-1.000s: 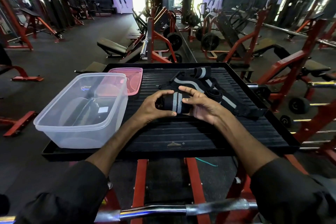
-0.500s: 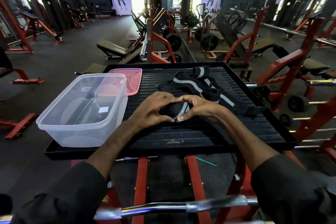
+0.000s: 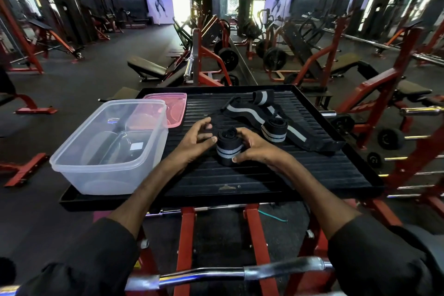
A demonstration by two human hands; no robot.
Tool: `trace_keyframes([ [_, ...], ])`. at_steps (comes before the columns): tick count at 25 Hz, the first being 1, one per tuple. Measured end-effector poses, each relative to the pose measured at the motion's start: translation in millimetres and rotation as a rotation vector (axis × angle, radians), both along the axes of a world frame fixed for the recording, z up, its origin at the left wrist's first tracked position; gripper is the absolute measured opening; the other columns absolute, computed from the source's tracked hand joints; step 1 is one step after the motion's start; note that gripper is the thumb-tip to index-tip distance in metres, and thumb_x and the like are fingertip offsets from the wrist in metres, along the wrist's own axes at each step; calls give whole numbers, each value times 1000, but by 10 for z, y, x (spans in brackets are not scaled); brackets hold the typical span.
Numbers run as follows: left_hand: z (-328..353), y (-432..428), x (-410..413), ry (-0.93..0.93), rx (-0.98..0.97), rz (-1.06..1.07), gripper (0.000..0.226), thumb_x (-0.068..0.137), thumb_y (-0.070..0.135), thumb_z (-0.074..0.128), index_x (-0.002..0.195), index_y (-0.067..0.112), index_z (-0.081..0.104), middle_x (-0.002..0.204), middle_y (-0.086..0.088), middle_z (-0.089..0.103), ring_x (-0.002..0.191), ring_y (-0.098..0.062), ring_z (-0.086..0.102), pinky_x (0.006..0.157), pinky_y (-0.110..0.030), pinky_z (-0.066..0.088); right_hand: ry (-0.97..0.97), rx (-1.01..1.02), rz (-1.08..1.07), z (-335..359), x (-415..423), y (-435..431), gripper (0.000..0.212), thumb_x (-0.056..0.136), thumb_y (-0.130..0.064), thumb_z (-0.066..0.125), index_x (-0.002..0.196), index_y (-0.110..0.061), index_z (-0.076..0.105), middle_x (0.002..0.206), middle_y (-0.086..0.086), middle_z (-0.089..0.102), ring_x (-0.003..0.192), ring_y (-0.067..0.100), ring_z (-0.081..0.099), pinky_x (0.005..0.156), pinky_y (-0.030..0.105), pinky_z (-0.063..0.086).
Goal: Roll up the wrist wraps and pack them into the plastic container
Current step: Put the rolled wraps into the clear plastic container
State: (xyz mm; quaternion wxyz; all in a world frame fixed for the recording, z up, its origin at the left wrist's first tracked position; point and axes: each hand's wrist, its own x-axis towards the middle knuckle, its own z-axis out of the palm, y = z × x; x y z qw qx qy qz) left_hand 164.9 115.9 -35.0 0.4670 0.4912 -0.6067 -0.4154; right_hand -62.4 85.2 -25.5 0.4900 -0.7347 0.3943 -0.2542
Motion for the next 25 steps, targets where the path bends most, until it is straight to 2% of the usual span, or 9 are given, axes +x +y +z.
trace_keyframes([
  [2,22,22,-24,47,101,-71,97,69,44,78,152,22,34,149,-3,43,134,-21,52,106,-27,45,32,-44,-25,167,-80,41,76,79,11,76,144,-15,46,134,8,58,118,17,57,91,23,53],
  [4,55,30,-65,-5,157,-118,107,64,49,79,155,24,29,153,2,37,138,-16,45,112,-31,40,13,-209,-161,319,-236,2,75,78,-9,82,137,-40,48,128,-1,59,119,20,55,97,29,49],
  [7,132,21,-137,-126,220,-221,88,83,24,81,154,23,29,151,3,44,138,-12,43,110,-22,38,54,-333,-483,456,-539,-225,71,59,-47,76,121,-65,45,127,-15,59,130,23,51,108,49,40],
  [9,154,-8,-162,-157,215,-246,70,87,10,76,146,21,42,137,6,59,127,-5,55,99,-14,43,238,-201,-600,465,-648,-360,90,52,-52,75,135,-48,41,138,1,54,138,32,42,112,59,33],
  [12,136,-31,-216,-197,126,-182,55,81,9,81,131,17,59,119,9,69,107,2,65,94,-15,46,545,-72,-520,377,-637,-365,93,71,-40,78,150,-28,31,152,16,41,142,41,30,115,60,28],
  [17,77,5,-242,-252,25,-55,50,73,14,88,115,26,63,113,9,71,100,5,67,94,-19,48,522,-134,-544,354,-569,-381,69,76,-35,76,136,-29,43,141,8,50,134,34,39,95,50,28],
  [20,50,45,-220,-301,-8,-18,56,69,25,92,119,20,66,114,3,73,107,-9,69,100,-29,52,597,-224,-482,348,-640,-379,71,77,-39,81,135,-26,44,139,8,53,135,35,42,104,56,28],
  [22,34,93,-240,-311,-40,46,61,63,32,94,118,21,68,112,5,74,106,-11,70,102,-33,53,513,-274,-463,322,-677,-337,75,67,-42,86,131,-26,50,132,7,59,129,34,52,108,55,38],
  [25,132,144,-311,-256,-102,194,60,62,30,95,116,22,68,109,6,73,103,-9,70,98,-30,55,269,-282,-446,323,-613,-269,66,59,-40,92,116,-23,62,119,3,67,112,24,63,93,40,52],
])
